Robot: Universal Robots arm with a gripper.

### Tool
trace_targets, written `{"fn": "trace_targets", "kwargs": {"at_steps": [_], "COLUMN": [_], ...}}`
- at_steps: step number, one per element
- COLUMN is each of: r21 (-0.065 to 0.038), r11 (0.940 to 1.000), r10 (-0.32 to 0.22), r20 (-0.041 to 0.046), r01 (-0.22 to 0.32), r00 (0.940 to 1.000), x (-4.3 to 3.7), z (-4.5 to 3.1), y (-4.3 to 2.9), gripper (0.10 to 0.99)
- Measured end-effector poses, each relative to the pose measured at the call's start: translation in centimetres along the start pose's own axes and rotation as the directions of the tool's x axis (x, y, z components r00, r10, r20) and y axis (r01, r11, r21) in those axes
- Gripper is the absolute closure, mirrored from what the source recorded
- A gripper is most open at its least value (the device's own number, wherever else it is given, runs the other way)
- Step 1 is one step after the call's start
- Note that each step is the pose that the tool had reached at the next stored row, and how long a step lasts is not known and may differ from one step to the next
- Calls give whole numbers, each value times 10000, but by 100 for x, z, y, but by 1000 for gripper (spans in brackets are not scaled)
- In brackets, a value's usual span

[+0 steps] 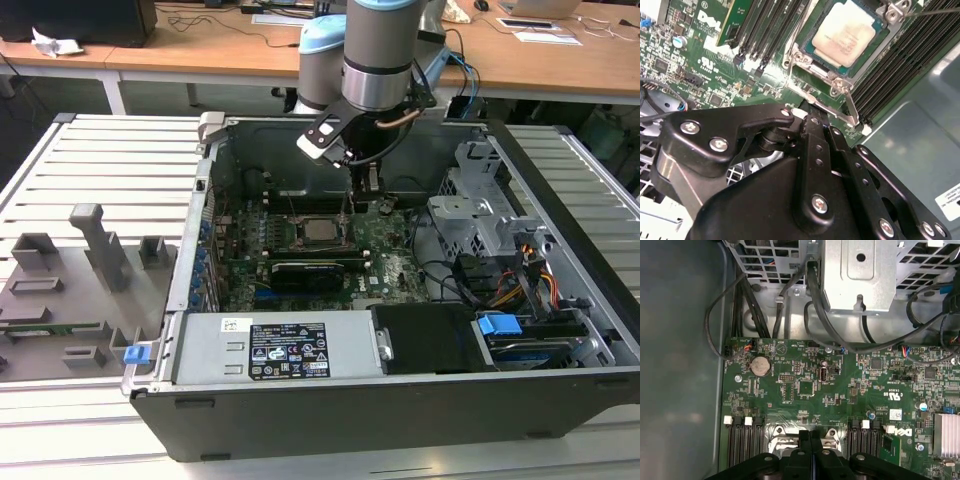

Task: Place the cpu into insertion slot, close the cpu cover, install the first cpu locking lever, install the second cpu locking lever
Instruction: 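Close the cpu cover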

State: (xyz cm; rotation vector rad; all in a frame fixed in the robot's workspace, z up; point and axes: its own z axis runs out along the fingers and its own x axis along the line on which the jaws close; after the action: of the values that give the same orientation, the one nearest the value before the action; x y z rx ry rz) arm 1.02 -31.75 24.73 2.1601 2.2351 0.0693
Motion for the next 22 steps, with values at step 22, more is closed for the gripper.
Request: {"fn": "trace_targets", "kwargs": {"at_steps": [22], "r21": [-3], "r11": [10000], "r10": [-1], "r20": [-1], "r01": [1], "r00": [10000], "x": [15], "z": [118], "y": [-482], "gripper": [980]}}
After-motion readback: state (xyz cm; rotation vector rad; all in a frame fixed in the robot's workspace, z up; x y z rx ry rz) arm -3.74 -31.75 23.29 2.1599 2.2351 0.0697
